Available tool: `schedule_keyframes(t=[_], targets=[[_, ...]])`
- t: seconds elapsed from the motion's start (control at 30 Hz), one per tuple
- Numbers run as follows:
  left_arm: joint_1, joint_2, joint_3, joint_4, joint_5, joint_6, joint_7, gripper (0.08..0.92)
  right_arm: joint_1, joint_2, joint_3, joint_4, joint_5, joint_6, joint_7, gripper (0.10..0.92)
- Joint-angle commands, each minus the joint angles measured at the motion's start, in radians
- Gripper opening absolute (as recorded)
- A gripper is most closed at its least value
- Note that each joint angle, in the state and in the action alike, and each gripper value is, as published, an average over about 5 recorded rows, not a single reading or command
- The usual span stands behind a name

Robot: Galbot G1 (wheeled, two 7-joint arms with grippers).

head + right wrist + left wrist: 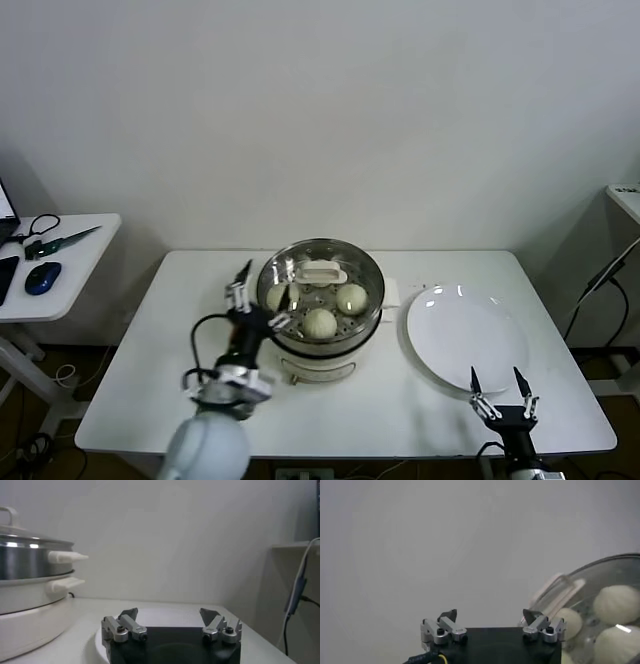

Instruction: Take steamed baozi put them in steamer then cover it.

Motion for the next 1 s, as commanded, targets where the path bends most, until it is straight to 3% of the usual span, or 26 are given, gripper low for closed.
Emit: schedule_keyframes(t=[0.03, 0.2, 0.33, 0.47, 0.67, 1.0], targets=[[0.171, 0.039, -0.314, -0.084, -0.538, -0.236, -0.123, 0.823, 0.013, -0.017, -0.013, -0.003, -0.036, -0.020, -0.033, 0.823], [0.322, 0.102, -0.482, -0.012, -0.857, -0.388, -0.132, 0.823, 0.017, -0.018, -0.026, -0.013, -0.022, -0.005, -0.033, 0.823], [0.389, 0.118, -0.461, 0.085, -0.938, -0.516, -0.146, 0.823, 0.021, -0.015, -0.036, -0.021, 0.000, 0.002, -0.035, 0.823], [0.374, 0.086, -0.398, 0.226, -0.920, -0.611, -0.137, 0.823, 0.023, -0.014, -0.042, -0.018, 0.014, -0.002, -0.036, 0.823], [0.309, 0.046, -0.323, 0.365, -0.881, -0.658, -0.111, 0.823, 0.024, -0.012, -0.041, -0.019, 0.012, 0.000, -0.039, 0.823], [0.280, 0.040, -0.291, 0.362, -0.874, -0.629, -0.089, 0.823, 0.022, -0.008, -0.042, -0.021, 0.013, 0.002, -0.046, 0.823]])
